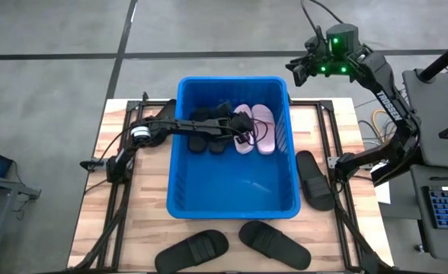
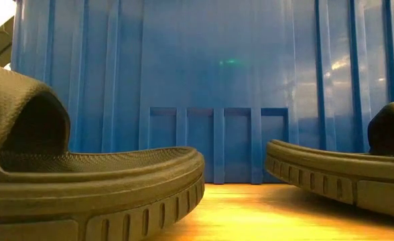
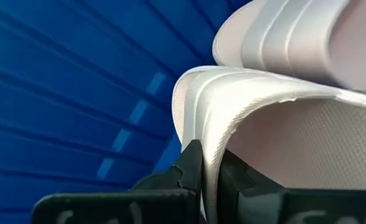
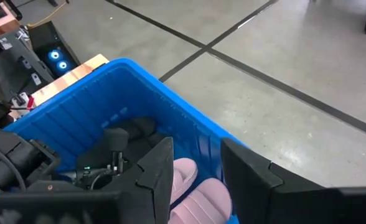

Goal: Pick and place slides into bin
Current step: Put the pink slide into the blue bin

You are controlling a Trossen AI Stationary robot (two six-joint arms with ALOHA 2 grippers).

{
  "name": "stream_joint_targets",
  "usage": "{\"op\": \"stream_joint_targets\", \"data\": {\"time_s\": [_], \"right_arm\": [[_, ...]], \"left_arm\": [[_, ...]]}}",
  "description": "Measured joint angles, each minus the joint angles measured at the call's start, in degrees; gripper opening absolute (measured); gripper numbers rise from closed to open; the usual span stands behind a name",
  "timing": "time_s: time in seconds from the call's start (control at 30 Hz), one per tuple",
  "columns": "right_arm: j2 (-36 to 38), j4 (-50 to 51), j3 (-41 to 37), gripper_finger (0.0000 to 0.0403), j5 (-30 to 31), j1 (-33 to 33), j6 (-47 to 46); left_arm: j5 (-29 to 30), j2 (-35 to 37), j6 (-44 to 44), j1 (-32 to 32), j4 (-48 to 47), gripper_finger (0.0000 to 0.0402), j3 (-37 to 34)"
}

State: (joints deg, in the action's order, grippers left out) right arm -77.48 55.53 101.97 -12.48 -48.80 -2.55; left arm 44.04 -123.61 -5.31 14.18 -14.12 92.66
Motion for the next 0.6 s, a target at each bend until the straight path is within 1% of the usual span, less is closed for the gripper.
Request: {"op": "stream_joint_targets", "data": {"time_s": [0.27,0.4,0.5,0.6], "right_arm": [[0.51,-0.18,0.02,0.0120,0.01,0.02,0.55],[0.69,-0.17,0.02,0.0124,0.01,0.01,0.63],[0.83,-0.16,0.02,0.0126,0.01,0.00,0.56],[1.06,-0.15,0.02,0.0123,0.01,0.02,-0.22]], "left_arm": [[0.60,-0.55,-1.44,-0.37,0.08,0.0000,-0.13],[-1.63,-0.55,-0.90,0.37,0.31,0.0003,-0.13],[-1.90,-0.57,0.28,0.99,-0.02,0.0023,-0.19],[-3.34,-0.81,0.40,2.00,-0.46,0.0060,-0.35]]}}
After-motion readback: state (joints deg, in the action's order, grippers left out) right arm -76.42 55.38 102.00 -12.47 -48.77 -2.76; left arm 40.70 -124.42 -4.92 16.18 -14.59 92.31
